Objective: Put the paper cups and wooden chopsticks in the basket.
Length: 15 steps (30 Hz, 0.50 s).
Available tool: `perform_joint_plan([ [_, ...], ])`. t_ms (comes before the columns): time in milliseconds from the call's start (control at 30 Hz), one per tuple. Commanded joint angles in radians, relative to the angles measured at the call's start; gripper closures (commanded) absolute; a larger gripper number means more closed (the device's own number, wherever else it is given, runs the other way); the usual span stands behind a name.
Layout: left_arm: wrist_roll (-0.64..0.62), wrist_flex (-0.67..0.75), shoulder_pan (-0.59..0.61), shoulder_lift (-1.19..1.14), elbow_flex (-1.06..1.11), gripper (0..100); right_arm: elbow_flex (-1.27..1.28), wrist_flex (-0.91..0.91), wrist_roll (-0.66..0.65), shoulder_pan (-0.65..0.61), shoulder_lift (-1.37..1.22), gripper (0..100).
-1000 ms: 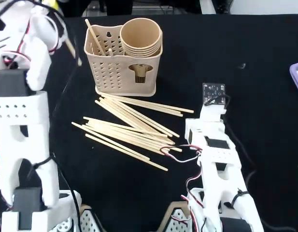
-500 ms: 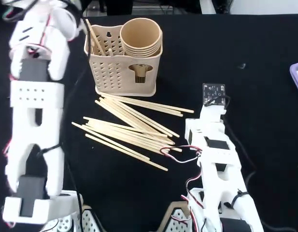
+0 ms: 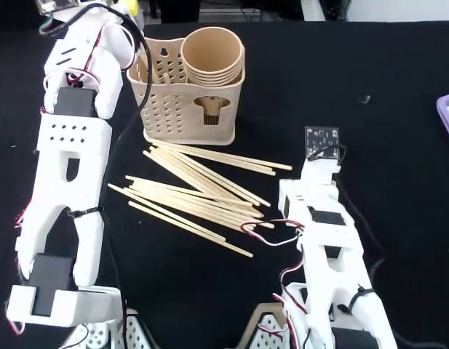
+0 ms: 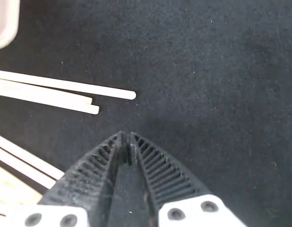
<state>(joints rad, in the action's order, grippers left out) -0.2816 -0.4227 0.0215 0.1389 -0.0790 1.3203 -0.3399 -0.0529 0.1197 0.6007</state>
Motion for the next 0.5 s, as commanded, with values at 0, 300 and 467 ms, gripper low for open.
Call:
perform_joint_plan([
  [0, 0.000, 0.021, -0.010, 0.011, -0.008, 85, -0.007, 0.026, -0.009, 0.006, 0.033, 98.3],
  [300, 0.006, -0.124, 0.013, 0.127, -0.010, 86, -0.007, 0.026, -0.009, 0.006, 0.033, 98.3],
  [467, 0.006, -0.434, 0.068, 0.299, -0.002, 86, -0.007, 0.026, -0.009, 0.006, 0.033, 98.2],
])
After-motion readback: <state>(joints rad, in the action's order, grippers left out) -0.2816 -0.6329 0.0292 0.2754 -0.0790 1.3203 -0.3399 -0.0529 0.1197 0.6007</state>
